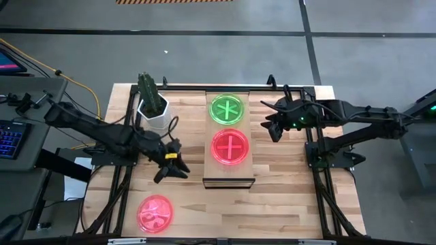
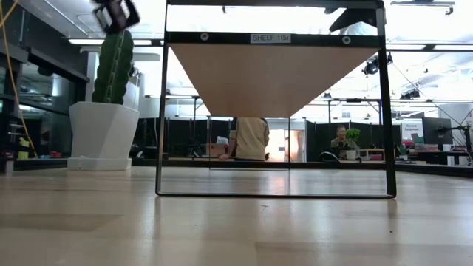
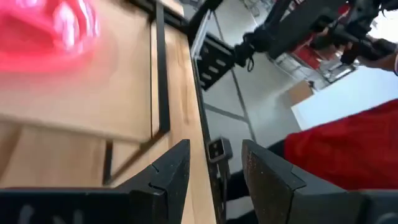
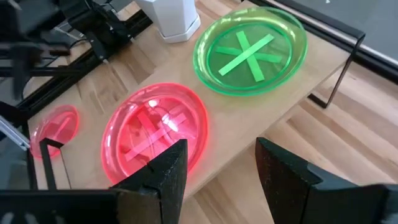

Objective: Place and stack plates onto a shelf
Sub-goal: Stack the pink plate on top of the other pink plate on the shelf

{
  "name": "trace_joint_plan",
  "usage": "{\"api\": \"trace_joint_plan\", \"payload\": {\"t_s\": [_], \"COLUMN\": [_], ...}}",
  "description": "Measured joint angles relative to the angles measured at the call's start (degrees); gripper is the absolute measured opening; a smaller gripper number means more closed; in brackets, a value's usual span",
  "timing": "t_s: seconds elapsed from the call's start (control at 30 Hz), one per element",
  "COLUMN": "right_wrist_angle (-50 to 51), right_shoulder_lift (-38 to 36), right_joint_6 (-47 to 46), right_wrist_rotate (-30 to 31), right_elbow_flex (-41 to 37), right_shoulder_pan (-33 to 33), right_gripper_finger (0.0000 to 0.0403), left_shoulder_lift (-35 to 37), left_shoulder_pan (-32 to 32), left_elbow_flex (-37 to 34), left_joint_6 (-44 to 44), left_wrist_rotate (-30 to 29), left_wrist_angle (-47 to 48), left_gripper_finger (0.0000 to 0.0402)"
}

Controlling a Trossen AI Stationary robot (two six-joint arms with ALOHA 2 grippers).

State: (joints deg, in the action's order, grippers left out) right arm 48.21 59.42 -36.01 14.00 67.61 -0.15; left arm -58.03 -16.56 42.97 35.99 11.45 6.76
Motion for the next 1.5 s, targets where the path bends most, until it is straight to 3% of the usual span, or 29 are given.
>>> {"api": "trace_joint_plan", "payload": {"t_s": [0.1, 0.33, 0.77, 1.03, 1.5], "right_wrist_angle": [0.0, 0.0, 0.0, 0.0, 2.3], "right_shoulder_lift": [0.0, 0.2, 0.3, 0.3, 0.3], "right_joint_6": [-1.4, -5.3, -9.1, -9.0, -8.5], "right_wrist_rotate": [0.0, 0.5, 2.4, 3.0, 3.0], "right_elbow_flex": [0.0, 0.0, 0.0, 0.0, 0.0], "right_shoulder_pan": [0.6, 0.6, 0.6, 0.6, 0.6], "right_gripper_finger": [0.0170, 0.0170, 0.0170, 0.0170, 0.0170], "left_shoulder_lift": [0.3, -1.8, -11.5, -19.2, -23.1], "left_shoulder_pan": [-1.4, -5.7, -19.1, -21.5, -23.5], "left_elbow_flex": [-5.5, -13.3, -15.2, -15.2, -15.1], "left_joint_6": [0.2, -11.1, -23.8, -23.9, -19.5], "left_wrist_rotate": [0.0, -0.1, -0.1, -3.2, -0.1], "left_wrist_angle": [-4.0, 2.7, 2.4, 0.5, -1.0], "left_gripper_finger": [0.0130, 0.0127, 0.0127, 0.0127, 0.0127]}}
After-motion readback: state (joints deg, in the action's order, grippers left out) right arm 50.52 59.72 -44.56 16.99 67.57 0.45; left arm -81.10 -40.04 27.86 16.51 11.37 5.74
